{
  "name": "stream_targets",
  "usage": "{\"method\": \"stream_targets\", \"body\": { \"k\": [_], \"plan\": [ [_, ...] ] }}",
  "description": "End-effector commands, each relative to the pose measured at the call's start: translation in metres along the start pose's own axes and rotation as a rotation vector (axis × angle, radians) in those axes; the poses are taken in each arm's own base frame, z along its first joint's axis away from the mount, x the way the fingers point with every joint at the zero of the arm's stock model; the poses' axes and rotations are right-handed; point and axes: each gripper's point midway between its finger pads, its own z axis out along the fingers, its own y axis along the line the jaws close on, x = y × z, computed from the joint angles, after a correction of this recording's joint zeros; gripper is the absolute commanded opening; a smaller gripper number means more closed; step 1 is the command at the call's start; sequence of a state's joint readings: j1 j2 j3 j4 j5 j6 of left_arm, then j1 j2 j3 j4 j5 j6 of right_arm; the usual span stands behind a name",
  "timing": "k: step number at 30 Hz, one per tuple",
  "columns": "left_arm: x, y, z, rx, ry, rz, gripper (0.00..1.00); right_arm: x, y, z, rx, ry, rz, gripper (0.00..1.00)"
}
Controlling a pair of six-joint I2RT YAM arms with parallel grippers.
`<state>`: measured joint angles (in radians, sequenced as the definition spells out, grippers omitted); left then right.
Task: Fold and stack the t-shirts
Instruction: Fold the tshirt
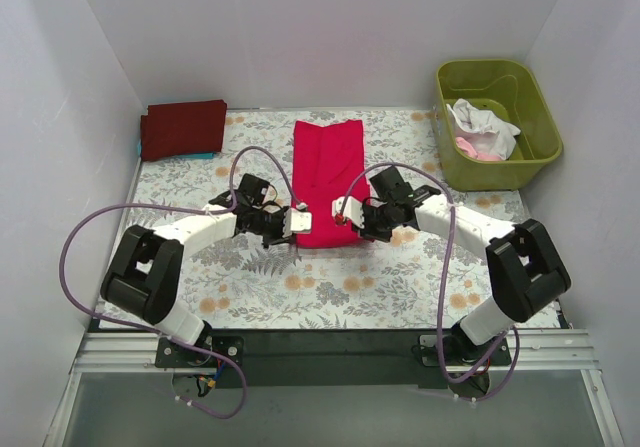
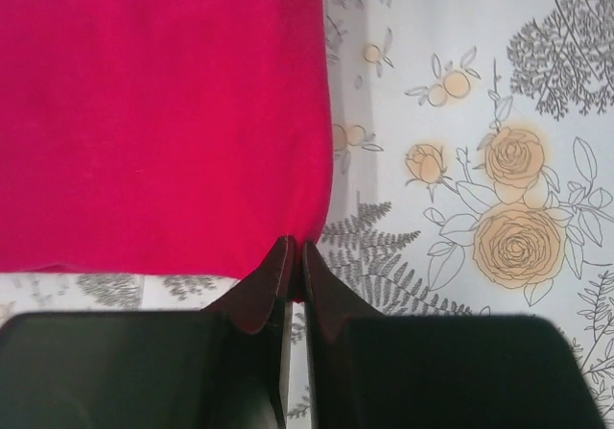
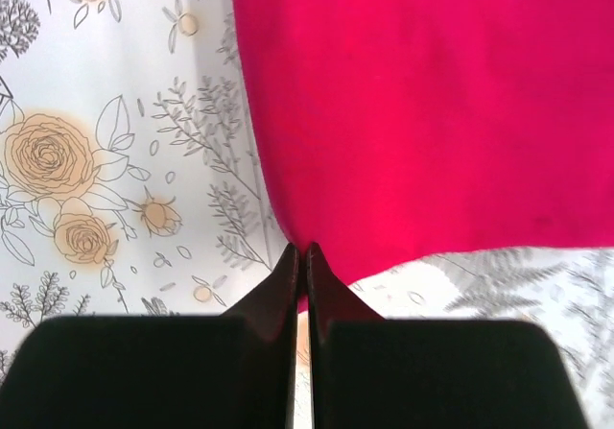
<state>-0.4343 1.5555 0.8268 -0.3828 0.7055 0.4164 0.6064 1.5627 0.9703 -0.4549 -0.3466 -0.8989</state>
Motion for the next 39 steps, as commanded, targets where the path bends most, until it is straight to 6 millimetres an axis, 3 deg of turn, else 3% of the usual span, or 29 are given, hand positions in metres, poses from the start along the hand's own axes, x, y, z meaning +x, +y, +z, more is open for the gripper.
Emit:
{"method": "stream_targets", "body": {
  "k": [1, 6, 9, 13, 19, 22, 25, 27, 30, 32, 34, 37, 39],
  "plan": [
    [-0.032, 0.013, -0.026, -0.038, -0.037, -0.033, 0.00, -0.022, -0.014, -0.035, 0.060, -0.047, -0.002, 0.01],
    [-0.057, 0.010, -0.046, -0.042, -0.072, -0.004, 0.00, -0.030, -0.010, -0.059, 0.081, -0.055, -0.028, 0.01],
    [-0.068, -0.003, -0.059, -0.024, -0.085, -0.001, 0.00, -0.032, 0.000, -0.074, 0.086, -0.060, -0.027, 0.01],
    [-0.079, -0.045, -0.075, 0.065, -0.092, -0.001, 0.00, -0.035, 0.032, -0.091, 0.029, -0.070, -0.014, 0.01],
    [-0.112, -0.112, -0.106, 0.173, -0.161, 0.012, 0.00, -0.050, 0.115, -0.117, -0.106, -0.103, -0.059, 0.01],
    [-0.132, -0.125, -0.124, 0.193, -0.198, -0.038, 0.00, -0.061, 0.134, -0.133, -0.141, -0.138, -0.025, 0.01],
    [-0.143, -0.113, -0.132, 0.164, -0.189, -0.075, 0.00, -0.071, 0.126, -0.139, -0.131, -0.133, -0.036, 0.01],
    [-0.141, -0.101, -0.125, 0.156, -0.159, -0.105, 0.00, -0.075, 0.115, -0.135, -0.125, -0.122, -0.091, 0.01],
    [-0.132, -0.069, -0.117, 0.122, -0.142, -0.149, 0.00, -0.074, 0.092, -0.127, -0.132, -0.115, -0.114, 0.01],
    [-0.129, -0.048, -0.112, 0.119, -0.162, -0.164, 0.00, -0.065, 0.065, -0.118, -0.133, -0.095, -0.082, 0.01],
    [-0.119, -0.025, -0.111, 0.078, -0.165, -0.177, 0.00, -0.070, 0.036, -0.122, -0.098, -0.120, -0.076, 0.01],
    [-0.106, 0.009, -0.103, 0.045, -0.166, -0.192, 0.00, -0.073, 0.004, -0.111, -0.107, -0.126, -0.075, 0.01],
    [-0.095, 0.029, -0.093, 0.044, -0.157, -0.222, 0.00, -0.067, -0.010, -0.093, -0.147, -0.117, -0.055, 0.01]
  ]
}}
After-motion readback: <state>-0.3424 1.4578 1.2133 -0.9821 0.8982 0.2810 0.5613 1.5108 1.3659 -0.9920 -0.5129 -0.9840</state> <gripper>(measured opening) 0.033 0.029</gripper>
